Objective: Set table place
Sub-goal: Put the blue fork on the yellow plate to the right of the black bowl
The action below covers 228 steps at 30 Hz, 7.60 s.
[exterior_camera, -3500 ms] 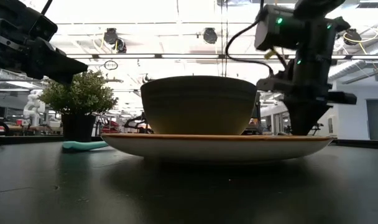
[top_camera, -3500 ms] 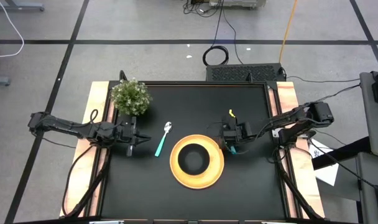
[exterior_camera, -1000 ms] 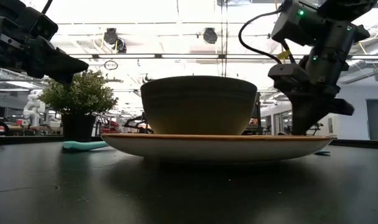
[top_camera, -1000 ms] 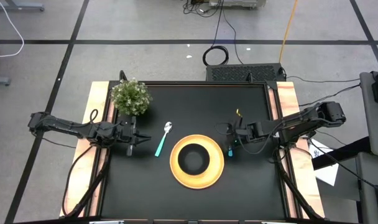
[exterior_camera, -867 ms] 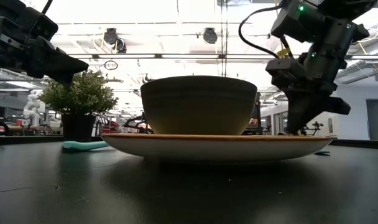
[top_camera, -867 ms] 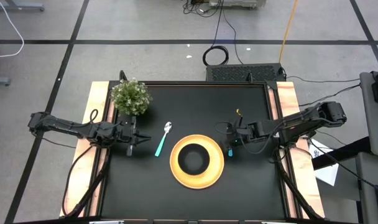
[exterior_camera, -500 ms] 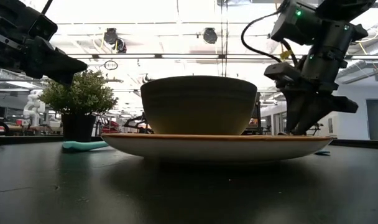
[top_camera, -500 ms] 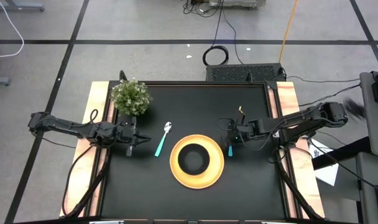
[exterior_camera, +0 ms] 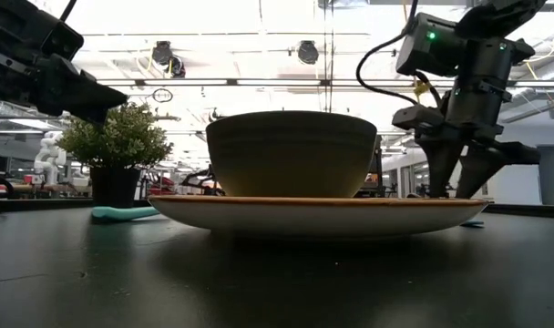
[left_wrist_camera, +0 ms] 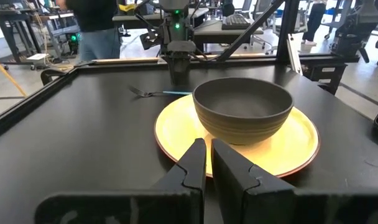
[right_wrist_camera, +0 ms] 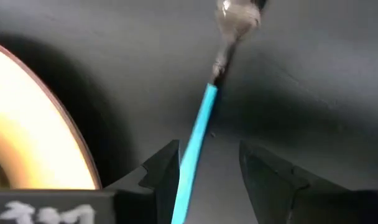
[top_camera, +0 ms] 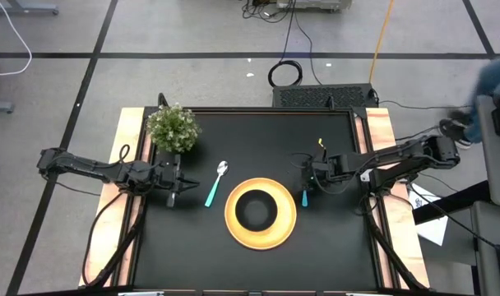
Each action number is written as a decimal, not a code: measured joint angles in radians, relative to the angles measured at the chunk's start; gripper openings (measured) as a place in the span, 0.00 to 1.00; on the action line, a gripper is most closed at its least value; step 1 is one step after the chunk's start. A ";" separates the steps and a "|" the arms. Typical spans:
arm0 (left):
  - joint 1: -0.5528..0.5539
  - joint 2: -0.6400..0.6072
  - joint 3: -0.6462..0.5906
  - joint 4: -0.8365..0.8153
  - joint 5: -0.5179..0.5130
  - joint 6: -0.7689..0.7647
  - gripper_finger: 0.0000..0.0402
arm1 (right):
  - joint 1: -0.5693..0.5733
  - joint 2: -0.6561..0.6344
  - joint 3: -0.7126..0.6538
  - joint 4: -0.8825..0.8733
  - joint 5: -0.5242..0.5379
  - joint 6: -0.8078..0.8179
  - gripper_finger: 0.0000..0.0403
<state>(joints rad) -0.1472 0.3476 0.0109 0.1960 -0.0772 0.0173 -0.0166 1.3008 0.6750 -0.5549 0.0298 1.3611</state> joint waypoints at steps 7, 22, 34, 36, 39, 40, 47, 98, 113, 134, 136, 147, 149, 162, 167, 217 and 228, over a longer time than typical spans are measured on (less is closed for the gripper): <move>0.000 0.000 0.000 -0.012 0.001 0.004 0.08 | -0.001 0.007 0.001 0.012 -0.007 0.012 0.39; 0.000 0.000 0.000 -0.012 0.001 0.004 0.08 | -0.003 0.054 0.001 0.053 -0.001 0.000 0.39; 0.000 0.000 0.000 -0.012 0.001 0.005 0.08 | -0.010 0.120 0.004 0.072 0.002 -0.017 0.39; 0.000 0.000 0.000 -0.012 0.001 0.004 0.08 | -0.011 0.136 0.005 0.073 0.002 -0.019 0.38; 0.000 0.000 0.000 -0.012 0.001 0.004 0.08 | -0.010 0.153 0.005 0.064 -0.001 -0.023 0.35; 0.000 0.000 0.000 -0.012 0.001 0.004 0.08 | -0.010 0.154 0.005 0.062 -0.001 -0.025 0.34; 0.000 0.000 0.000 -0.012 0.001 0.005 0.08 | -0.010 0.154 0.003 0.062 -0.001 -0.042 0.24; 0.000 0.000 0.000 -0.012 0.001 0.000 0.08 | 0.001 0.130 0.031 0.063 -0.008 -0.117 0.00; 0.000 0.000 0.000 -0.012 0.014 0.000 0.08 | 0.001 0.126 0.063 0.016 0.017 -0.136 0.00; 0.000 0.000 0.000 -0.012 0.027 -0.005 0.08 | 0.025 0.123 0.182 -0.044 0.027 -0.177 0.00; 0.000 0.000 0.000 -0.012 0.027 -0.005 0.08 | 0.034 0.123 0.185 -0.049 0.028 -0.170 0.00; 0.000 0.000 0.000 -0.012 0.027 -0.008 0.08 | 0.082 0.104 0.186 -0.021 0.029 -0.118 0.00; 0.000 0.000 0.000 -0.012 0.027 -0.010 0.08 | 0.090 0.095 0.186 -0.010 0.029 -0.117 0.00; 0.000 0.000 0.000 -0.008 0.028 -0.022 0.08 | 0.132 0.009 0.187 -0.004 0.095 -0.127 0.00; 0.000 0.000 0.000 -0.008 0.028 -0.022 0.08 | 0.160 -0.039 0.187 0.003 0.150 -0.155 0.00; 0.000 0.000 0.000 -0.005 0.026 -0.027 0.08 | 0.212 -0.053 0.186 0.062 0.295 -0.230 0.00; 0.000 0.000 0.000 -0.005 0.026 -0.027 0.08 | 0.271 -0.169 0.185 0.045 0.447 -0.322 0.00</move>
<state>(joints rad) -0.1471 0.3475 0.0105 0.1909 -0.0509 -0.0093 0.2546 1.1314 0.8597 -0.5099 0.4767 1.0388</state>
